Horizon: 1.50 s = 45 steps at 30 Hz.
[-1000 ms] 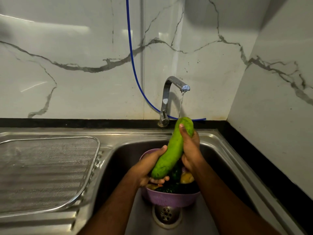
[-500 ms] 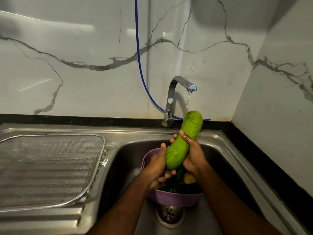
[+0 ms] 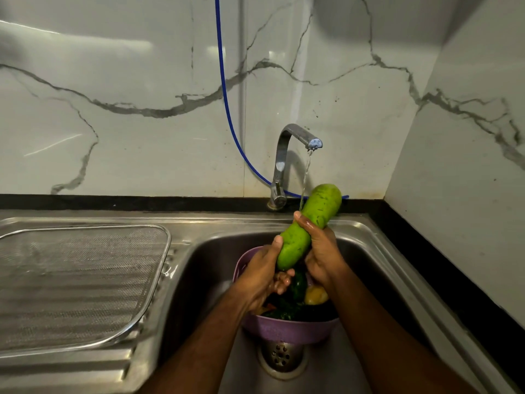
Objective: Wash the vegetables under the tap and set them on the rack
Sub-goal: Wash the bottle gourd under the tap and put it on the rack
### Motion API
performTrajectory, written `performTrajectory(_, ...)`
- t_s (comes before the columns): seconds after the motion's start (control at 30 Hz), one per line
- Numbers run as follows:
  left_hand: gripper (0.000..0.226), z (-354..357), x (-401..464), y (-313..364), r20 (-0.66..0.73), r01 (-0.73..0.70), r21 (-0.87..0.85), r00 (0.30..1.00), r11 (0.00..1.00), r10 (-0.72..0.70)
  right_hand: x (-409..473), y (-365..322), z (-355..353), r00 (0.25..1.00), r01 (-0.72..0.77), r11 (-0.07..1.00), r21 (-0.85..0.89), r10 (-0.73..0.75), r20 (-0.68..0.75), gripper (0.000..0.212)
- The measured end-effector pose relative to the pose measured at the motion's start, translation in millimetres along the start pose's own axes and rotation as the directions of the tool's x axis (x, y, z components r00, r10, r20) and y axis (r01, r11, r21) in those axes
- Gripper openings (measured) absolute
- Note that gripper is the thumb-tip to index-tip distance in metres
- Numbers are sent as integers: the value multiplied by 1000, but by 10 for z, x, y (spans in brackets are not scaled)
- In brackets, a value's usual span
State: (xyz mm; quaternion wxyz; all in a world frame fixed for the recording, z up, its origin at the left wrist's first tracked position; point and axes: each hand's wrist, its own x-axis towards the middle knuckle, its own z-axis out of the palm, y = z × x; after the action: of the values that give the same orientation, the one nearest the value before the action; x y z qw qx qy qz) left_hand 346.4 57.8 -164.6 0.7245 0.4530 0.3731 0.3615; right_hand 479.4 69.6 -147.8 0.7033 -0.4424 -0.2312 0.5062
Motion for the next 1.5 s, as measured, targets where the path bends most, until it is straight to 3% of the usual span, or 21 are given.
performTrajectory(0.1, 36, 37, 24, 5, -39, -127, -106, 992, 986, 124, -23, -70, 5, 995, -11, 997, 72, 18, -95, 65)
performTrajectory(0.2, 26, 58, 26, -13, -59, -227, -101, 973, 969, 222, -13, -114, -44, 987, -32, 990, 137, 53, -153, 79)
performTrajectory(0.47, 35, 108, 55, -37, -151, -303, 83, 938, 949, 312, -59, -249, -104, 975, 72, 981, 182, -31, -220, 98)
performTrajectory(0.63, 50, 128, 32, -54, -18, -317, 144, 946, 938, 323, -48, -277, -100, 975, 115, 977, 177, -77, -208, 106)
performTrajectory(0.77, 43, 121, 8, -37, 13, -305, 147, 952, 941, 307, 9, -190, -142, 977, 102, 985, 138, -73, -202, 113)
performTrajectory(0.87, 29, 105, 28, -10, -71, -210, 109, 973, 972, 218, -7, -160, -141, 993, 42, 995, 90, -31, -118, 98)
performTrajectory(1.0, 40, -5, 79, -10, -186, -68, 26, 980, 997, 72, -25, -83, -80, 999, -39, 998, 52, 40, -13, 56)
performTrajectory(1.1, 46, -100, 72, 47, -230, -25, -43, 973, 999, 15, -12, -29, -47, 997, -58, 997, 48, 55, 59, 69)
performTrajectory(1.2, 71, -155, -28, 115, -100, 160, -17, 982, 987, -161, -21, -23, -55, 983, -126, 991, 53, 117, 143, 73)
performTrajectory(1.27, 85, -160, -78, 159, 59, 223, 31, 973, 974, -225, -64, -19, -51, 962, -196, 980, 29, 187, 197, 48)
performTrajectory(1.37, 63, -153, -127, 224, 164, 145, 40, 975, 989, -150, -68, 35, -37, 939, -233, 970, -65, 242, 243, 33)
performTrajectory(1.43, 55, -136, -129, 211, 104, 41, 113, 993, 993, -53, -76, 47, 5, 953, -230, 973, -16, 228, 199, 35)
performTrajectory(1.5, 55, -132, -91, 149, 52, -90, 280, 996, 956, 78, -53, 40, 49, 986, -128, 992, 8, 126, 111, 43)
